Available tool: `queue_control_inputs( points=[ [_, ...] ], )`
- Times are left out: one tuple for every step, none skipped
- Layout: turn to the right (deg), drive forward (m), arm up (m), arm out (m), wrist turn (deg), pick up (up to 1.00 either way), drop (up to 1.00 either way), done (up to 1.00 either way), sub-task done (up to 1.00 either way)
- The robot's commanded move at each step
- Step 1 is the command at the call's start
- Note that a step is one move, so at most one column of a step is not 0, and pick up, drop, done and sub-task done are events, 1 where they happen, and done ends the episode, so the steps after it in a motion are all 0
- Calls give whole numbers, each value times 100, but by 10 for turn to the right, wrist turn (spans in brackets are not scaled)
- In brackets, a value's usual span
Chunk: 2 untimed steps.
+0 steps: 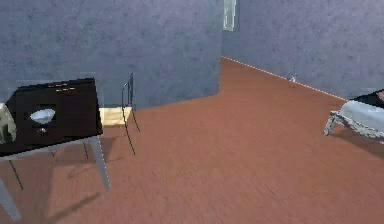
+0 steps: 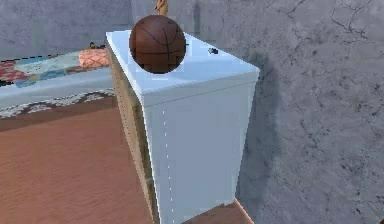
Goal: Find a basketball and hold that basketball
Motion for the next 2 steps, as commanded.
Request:
queue_control_inputs(
  points=[
    [-30, 0, 0, 0, 0, 0, 0, 0, 0],
    [450, 0, 0, 0, 0, 0, 0, 0, 0]
  ],
)
